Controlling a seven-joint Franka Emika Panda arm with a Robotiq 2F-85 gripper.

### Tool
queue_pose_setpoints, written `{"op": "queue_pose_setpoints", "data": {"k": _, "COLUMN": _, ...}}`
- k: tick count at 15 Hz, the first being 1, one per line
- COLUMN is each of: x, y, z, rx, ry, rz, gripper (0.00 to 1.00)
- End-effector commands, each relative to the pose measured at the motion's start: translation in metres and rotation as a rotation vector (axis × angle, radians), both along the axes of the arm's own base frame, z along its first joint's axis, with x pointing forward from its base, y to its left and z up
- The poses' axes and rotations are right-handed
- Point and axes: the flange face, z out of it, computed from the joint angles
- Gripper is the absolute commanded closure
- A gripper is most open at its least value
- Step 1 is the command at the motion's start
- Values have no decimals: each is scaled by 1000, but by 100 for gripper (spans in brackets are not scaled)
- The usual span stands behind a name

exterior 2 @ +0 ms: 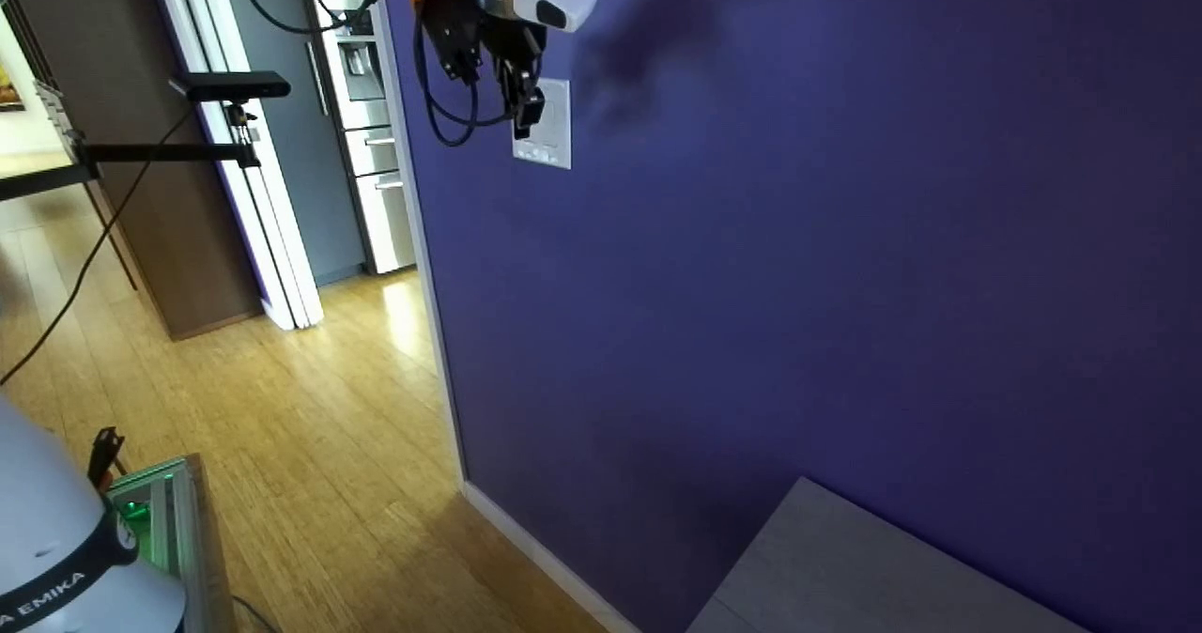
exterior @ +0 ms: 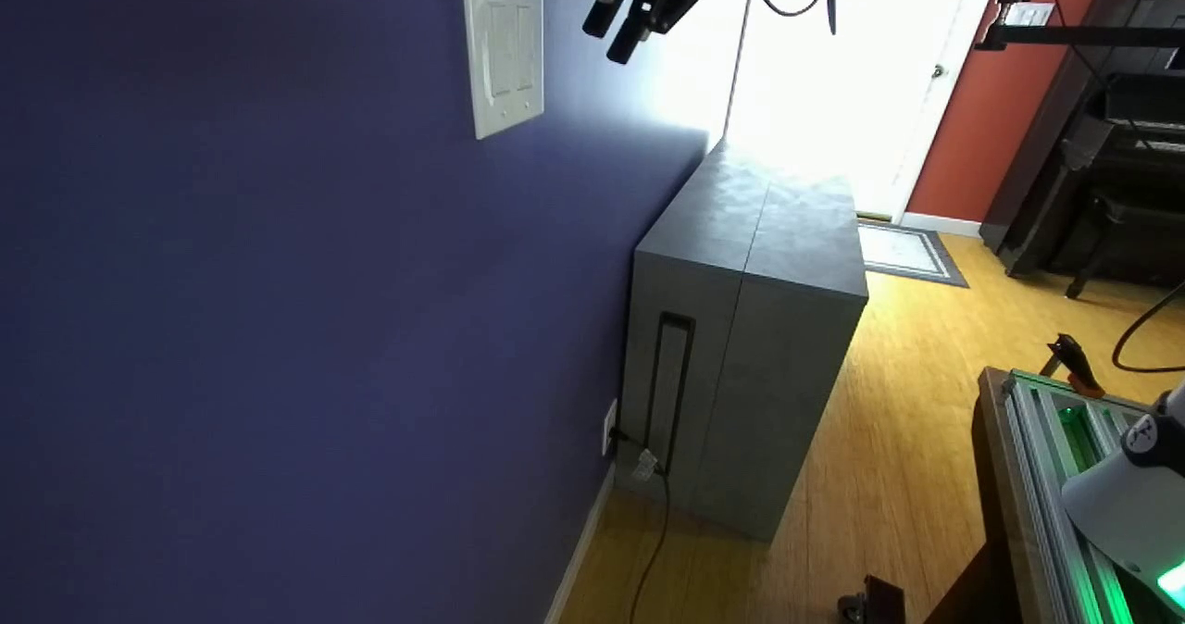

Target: Flip the switch

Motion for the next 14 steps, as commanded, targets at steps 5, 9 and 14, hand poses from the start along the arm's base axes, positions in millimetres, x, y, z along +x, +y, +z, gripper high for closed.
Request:
{"op": "queue_pose_setpoints", "data": {"k": 5, "x": 21, "y": 19, "z": 8, "rx": 62, "ry": -135, "rz": -90, "gripper": 100}}
{"op": "queue_pose_setpoints", "data": {"k": 9, "x": 27, "y": 22, "z": 6, "rx": 84, "ry": -150, "rz": -118, "gripper": 100}}
{"op": "queue_pose_setpoints", "data": {"k": 14, "x": 34, "y": 23, "z": 0, "rx": 104, "ry": -160, "rz": -149, "gripper": 100}}
